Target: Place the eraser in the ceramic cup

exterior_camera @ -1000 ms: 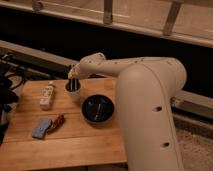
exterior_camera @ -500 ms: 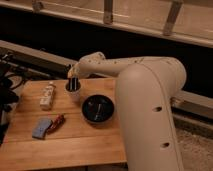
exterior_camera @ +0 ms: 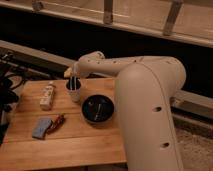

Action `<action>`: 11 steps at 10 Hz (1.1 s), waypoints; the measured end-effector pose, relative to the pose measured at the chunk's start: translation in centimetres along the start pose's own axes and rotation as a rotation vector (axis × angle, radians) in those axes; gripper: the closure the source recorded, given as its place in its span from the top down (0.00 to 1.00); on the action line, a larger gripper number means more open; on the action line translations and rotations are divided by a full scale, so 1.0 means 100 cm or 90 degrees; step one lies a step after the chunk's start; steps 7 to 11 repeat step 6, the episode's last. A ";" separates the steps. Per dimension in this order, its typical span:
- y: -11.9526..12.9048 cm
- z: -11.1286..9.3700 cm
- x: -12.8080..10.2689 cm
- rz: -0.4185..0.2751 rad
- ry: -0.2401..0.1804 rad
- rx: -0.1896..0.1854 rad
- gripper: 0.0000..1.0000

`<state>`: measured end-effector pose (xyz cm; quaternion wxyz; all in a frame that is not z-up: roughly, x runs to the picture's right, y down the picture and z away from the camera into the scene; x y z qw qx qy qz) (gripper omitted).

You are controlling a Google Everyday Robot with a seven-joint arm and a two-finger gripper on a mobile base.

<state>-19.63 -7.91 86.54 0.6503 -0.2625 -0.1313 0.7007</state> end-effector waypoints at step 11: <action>0.006 0.000 -0.001 -0.005 -0.001 -0.002 1.00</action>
